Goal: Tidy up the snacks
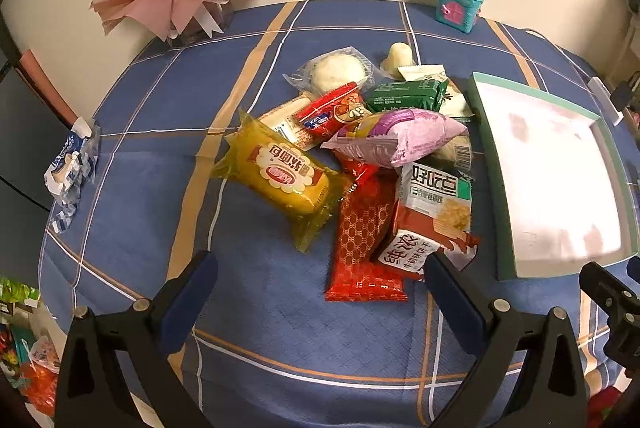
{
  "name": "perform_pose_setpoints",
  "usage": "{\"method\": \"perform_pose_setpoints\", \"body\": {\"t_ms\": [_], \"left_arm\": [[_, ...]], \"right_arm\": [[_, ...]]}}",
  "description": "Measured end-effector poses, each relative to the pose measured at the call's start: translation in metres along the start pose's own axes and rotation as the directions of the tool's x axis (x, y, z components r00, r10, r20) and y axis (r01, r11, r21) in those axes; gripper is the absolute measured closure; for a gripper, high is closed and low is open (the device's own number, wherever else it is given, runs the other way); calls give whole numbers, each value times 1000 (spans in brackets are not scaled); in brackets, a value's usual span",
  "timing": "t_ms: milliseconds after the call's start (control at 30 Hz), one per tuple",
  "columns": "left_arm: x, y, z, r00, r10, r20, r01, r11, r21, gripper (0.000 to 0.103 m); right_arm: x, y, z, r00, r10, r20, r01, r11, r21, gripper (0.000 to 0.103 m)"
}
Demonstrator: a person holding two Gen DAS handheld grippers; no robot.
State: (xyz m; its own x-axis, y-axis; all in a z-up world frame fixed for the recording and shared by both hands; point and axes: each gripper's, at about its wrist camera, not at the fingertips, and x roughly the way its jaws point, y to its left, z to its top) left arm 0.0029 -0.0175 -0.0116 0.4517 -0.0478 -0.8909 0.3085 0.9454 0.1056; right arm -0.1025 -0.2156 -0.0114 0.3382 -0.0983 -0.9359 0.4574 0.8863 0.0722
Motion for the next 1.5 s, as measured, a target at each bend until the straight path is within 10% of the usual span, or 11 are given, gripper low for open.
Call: {"method": "perform_pose_setpoints", "body": {"t_ms": [1500], "left_arm": [[11, 8, -3, 999, -16, -51, 14, 999, -41, 0]], "right_arm": [[4, 1, -2, 1000, -7, -15, 7, 1000, -11, 0]]}}
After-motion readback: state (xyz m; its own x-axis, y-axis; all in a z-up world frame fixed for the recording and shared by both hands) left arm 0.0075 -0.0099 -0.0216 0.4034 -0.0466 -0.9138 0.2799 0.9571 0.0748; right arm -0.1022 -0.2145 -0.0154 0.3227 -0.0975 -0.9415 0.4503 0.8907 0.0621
